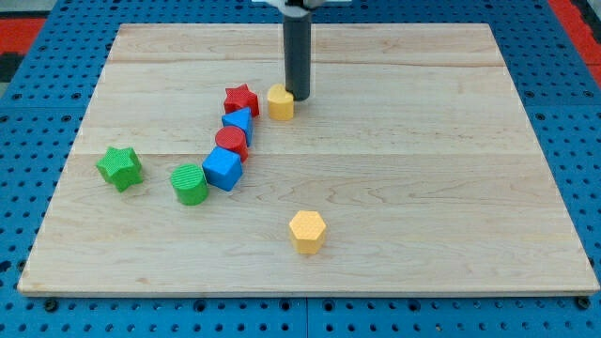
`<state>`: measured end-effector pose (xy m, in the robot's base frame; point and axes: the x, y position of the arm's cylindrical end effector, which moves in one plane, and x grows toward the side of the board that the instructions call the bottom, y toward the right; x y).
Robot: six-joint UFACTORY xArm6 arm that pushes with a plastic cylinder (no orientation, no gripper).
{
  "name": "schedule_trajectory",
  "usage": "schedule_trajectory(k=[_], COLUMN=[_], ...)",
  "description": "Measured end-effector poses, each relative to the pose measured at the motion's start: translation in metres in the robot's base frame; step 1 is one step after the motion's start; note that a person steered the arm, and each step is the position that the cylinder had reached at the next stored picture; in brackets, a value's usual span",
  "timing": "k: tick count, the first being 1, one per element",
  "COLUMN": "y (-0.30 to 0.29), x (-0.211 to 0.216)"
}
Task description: Separate the yellow heart from red star
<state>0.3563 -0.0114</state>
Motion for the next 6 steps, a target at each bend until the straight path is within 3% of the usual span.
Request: schedule_trajectory(k=[2,3,5,6], y=[-0.064,-0.074,0.030,0.030], x=[-0.023,-0.002,0.013,0.014])
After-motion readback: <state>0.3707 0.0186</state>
